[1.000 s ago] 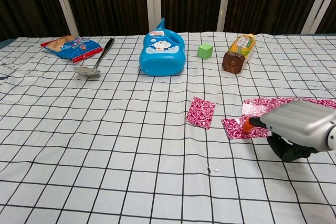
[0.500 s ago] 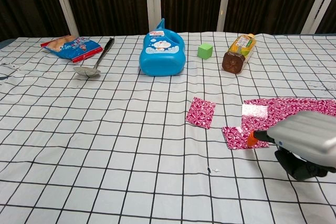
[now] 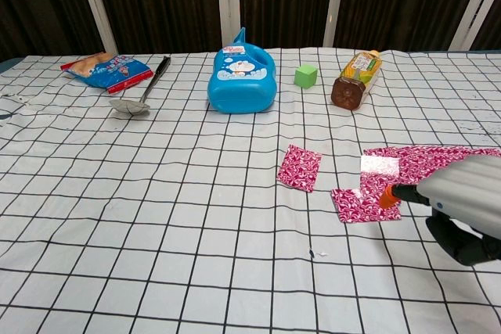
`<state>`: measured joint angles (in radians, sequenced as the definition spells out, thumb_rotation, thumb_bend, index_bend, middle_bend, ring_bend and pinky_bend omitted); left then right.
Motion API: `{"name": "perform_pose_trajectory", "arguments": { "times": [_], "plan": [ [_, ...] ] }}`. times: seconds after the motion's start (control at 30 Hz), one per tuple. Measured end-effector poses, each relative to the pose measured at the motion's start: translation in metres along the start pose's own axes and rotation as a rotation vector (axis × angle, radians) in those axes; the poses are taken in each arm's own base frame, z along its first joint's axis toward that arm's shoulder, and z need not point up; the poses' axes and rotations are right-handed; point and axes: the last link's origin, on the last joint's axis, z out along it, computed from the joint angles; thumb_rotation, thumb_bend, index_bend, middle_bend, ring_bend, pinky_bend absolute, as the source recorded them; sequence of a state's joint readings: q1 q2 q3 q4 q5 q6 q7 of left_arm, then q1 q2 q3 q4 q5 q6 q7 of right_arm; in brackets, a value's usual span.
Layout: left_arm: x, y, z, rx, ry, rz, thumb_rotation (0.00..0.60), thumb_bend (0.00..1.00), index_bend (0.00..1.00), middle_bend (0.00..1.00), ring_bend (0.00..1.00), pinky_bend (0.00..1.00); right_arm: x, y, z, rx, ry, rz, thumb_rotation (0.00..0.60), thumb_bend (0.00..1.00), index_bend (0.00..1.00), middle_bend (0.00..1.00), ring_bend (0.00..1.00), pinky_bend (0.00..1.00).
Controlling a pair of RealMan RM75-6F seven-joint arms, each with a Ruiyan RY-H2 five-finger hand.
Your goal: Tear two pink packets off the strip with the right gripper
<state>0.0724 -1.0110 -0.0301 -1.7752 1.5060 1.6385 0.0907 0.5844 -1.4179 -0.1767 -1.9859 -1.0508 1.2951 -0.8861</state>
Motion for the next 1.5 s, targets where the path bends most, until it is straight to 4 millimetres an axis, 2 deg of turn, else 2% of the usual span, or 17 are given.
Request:
{"name": "perform_pose_trajectory", "arguments": {
  "times": [0.17,0.5,0.63,1.07,1.5],
  "plan": [
    [0.000,0.000,0.001,0.005,0.000,0.003,0.600,0.28,0.14,0.00,0.00,0.08,0.000,0.002,0.009,-0.015,-0.004,0.010,0.600,0.81,0.20,0.85,0.89,0.71],
    [0.001,-0.003,0.000,0.019,0.009,0.005,0.600,0.27,0.14,0.00,0.00,0.08,-0.014,0.006,0.036,-0.048,-0.058,0.018,0.600,0.81,0.20,0.85,0.89,0.71],
    [0.000,-0.002,0.001,0.016,0.004,0.008,0.600,0.28,0.14,0.00,0.00,0.08,-0.015,0.004,0.039,-0.046,-0.059,0.023,0.600,0.81,0.20,0.85,0.89,0.71],
    [0.000,-0.001,0.001,0.013,0.000,0.008,0.600,0.28,0.14,0.00,0.00,0.08,-0.020,-0.002,0.023,-0.012,-0.074,0.021,0.600,0.81,0.20,0.85,0.89,0.71],
    [0.000,-0.001,0.000,0.010,0.002,0.006,0.600,0.28,0.14,0.00,0.00,0.08,-0.038,-0.011,-0.011,0.043,-0.110,0.000,0.600,0.81,0.20,0.85,0.89,0.71]
  ]
}}
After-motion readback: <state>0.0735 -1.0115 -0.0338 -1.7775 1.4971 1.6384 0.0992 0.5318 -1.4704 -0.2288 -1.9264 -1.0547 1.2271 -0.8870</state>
